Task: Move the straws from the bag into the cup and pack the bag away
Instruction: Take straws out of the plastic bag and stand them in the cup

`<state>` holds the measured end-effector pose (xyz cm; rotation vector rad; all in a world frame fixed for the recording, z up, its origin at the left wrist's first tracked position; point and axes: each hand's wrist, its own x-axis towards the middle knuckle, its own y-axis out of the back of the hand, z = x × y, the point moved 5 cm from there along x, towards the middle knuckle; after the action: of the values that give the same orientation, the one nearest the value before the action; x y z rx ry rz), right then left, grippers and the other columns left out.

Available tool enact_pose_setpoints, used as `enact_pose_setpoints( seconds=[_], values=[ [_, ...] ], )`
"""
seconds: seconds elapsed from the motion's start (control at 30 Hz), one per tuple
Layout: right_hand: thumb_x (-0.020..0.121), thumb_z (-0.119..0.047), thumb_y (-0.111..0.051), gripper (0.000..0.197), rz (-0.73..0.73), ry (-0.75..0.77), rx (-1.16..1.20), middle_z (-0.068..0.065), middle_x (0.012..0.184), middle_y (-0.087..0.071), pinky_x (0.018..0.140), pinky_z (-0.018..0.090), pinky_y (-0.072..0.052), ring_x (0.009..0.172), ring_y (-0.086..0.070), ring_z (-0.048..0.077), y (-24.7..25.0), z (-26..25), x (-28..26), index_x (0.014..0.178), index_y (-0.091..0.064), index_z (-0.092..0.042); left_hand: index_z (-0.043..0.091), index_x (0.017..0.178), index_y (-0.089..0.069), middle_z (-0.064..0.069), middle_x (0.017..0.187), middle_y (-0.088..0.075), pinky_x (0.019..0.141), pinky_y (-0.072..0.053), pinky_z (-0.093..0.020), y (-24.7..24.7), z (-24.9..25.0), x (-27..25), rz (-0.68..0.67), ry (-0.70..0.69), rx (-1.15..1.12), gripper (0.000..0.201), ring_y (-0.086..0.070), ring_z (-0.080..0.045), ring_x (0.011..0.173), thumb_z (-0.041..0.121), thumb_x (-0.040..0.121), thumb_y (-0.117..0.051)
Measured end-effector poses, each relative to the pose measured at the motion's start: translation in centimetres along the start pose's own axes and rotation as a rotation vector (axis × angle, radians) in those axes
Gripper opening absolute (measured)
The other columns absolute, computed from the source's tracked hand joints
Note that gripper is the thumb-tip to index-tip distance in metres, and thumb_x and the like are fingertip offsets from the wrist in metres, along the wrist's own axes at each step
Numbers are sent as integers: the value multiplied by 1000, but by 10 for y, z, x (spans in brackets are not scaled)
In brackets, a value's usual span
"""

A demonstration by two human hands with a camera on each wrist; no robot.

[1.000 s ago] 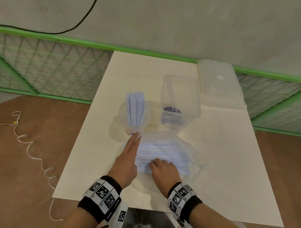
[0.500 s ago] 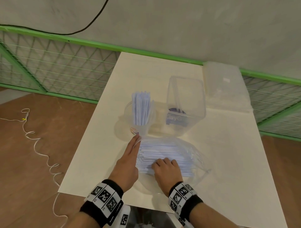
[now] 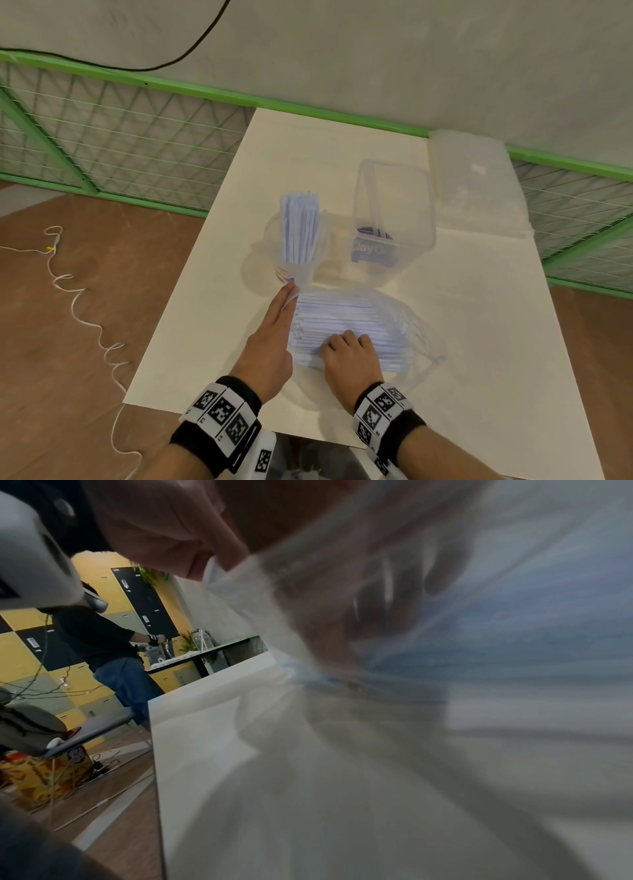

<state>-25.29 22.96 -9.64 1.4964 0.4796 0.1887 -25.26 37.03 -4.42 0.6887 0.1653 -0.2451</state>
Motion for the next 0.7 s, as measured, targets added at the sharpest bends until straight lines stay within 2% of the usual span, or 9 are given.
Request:
enact_pose_setpoints(
  seconds=[0.07,0.23,0.33,0.43,0.63,0.7],
  values=[
    [63,-14,-82,17,1,6,-7,3,75,-66,65,43,-51,74,-61,27,0,-1,1,75,-71,-17,33,154,-5,32,156,10,107,-43,-28,0,-1,1,0,-5,6,105,-35,-8,138,-21,73,-45],
    [53,-12,-84,20,-1,-8,-16,2,70,-64,60,42,-51,68,-61,26,3,-1,3,67,-69,-16,32,154,-7,31,156,9,104,-44,-24,1,-1,2,6,-16,18,104,-35,-5,137,-21,74,-45],
    [54,-10,-82,19,-51,-16,-17,3,69,-64,61,43,-50,69,-61,28,2,-2,6,65,-68,-15,32,154,-7,31,156,9,104,-44,-24,1,-1,3,6,-16,21,103,-34,-4,138,-21,74,-45],
    [69,-10,-71,10,-131,-19,-23,4,81,-67,73,46,-48,82,-61,30,1,-3,11,78,-70,-15,33,154,-6,32,155,11,105,-44,-23,1,-1,3,-1,-2,13,102,-36,-5,136,-20,76,-45],
    [88,-14,-54,23,-186,19,-75,7,106,-66,92,48,-38,104,-55,32,-1,-8,9,108,-63,-15,33,154,-4,33,154,13,104,-43,-23,2,-2,4,-13,6,13,103,-38,-4,134,-19,76,-46],
    [91,-13,-48,25,-184,21,-77,8,112,-64,96,48,-35,109,-51,32,0,-8,10,112,-60,-13,33,154,-4,34,154,13,105,-43,-24,2,-2,5,-15,10,12,103,-39,-5,133,-19,76,-46]
  ],
)
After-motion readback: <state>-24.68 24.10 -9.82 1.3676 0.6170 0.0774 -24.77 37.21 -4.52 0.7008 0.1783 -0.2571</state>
